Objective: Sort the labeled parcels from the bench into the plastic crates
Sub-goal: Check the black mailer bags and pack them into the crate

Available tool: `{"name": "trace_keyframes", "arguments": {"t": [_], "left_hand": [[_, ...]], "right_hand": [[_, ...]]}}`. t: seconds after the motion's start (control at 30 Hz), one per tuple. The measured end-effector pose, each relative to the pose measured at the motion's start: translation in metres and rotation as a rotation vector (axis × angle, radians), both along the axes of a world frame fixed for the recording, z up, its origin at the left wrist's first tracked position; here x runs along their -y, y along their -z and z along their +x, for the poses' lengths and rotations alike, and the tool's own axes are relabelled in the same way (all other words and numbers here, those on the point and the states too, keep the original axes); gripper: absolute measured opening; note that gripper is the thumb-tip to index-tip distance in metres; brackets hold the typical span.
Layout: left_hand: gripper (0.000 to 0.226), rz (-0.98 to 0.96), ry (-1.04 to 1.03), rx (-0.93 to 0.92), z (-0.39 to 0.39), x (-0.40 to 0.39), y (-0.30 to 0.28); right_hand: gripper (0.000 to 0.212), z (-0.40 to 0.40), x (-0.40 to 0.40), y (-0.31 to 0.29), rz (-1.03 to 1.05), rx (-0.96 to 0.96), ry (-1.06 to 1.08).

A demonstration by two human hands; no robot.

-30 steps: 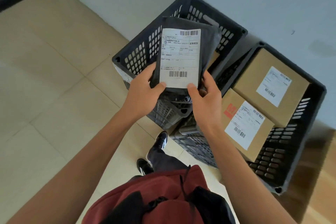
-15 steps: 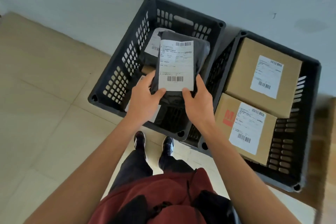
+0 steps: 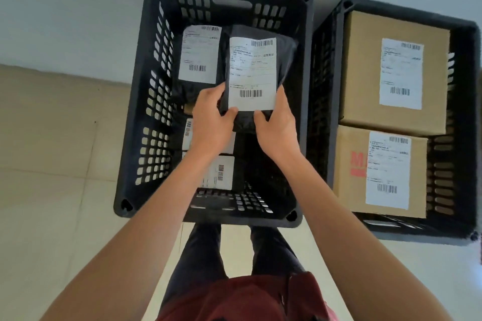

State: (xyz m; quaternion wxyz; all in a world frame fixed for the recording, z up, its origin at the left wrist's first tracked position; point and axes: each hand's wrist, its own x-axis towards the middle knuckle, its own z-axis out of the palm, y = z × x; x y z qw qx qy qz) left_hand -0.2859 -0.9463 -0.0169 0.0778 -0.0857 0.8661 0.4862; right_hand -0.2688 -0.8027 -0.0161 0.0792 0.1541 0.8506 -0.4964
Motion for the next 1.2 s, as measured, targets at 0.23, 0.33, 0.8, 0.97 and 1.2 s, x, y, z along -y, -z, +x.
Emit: {"name": "trace_keyframes", "arguments": {"t": [0.23, 0.33, 0.8, 0.97, 1.2], "left_hand": [[0.053, -0.013, 0.095, 0.031, -0.040, 0.004, 0.038], [0.057, -0.021, 0.111, 0.090, -0.052, 0.003, 0.050], [0.081, -0.077, 0.231, 0.171, -0.076, -0.006, 0.077], [0.080, -0.202, 0.308, 0.223, -0.080, -0.011, 0.078], [0.074, -0.095, 0.272, 0.175, -0.075, -0.001, 0.077]], "right_hand": [[0.069, -0.037, 0.001, 0.049, 0.073, 0.045, 0.062], [0.070, -0.050, -0.002, 0.063, 0.062, 0.057, 0.083], [0.075, -0.092, 0.003, 0.102, 0.060, 0.154, 0.124], [0.076, -0.093, 0.003, 0.108, 0.077, 0.148, 0.123], [0.081, -0.082, 0.002, 0.095, 0.064, 0.239, 0.153]]}}
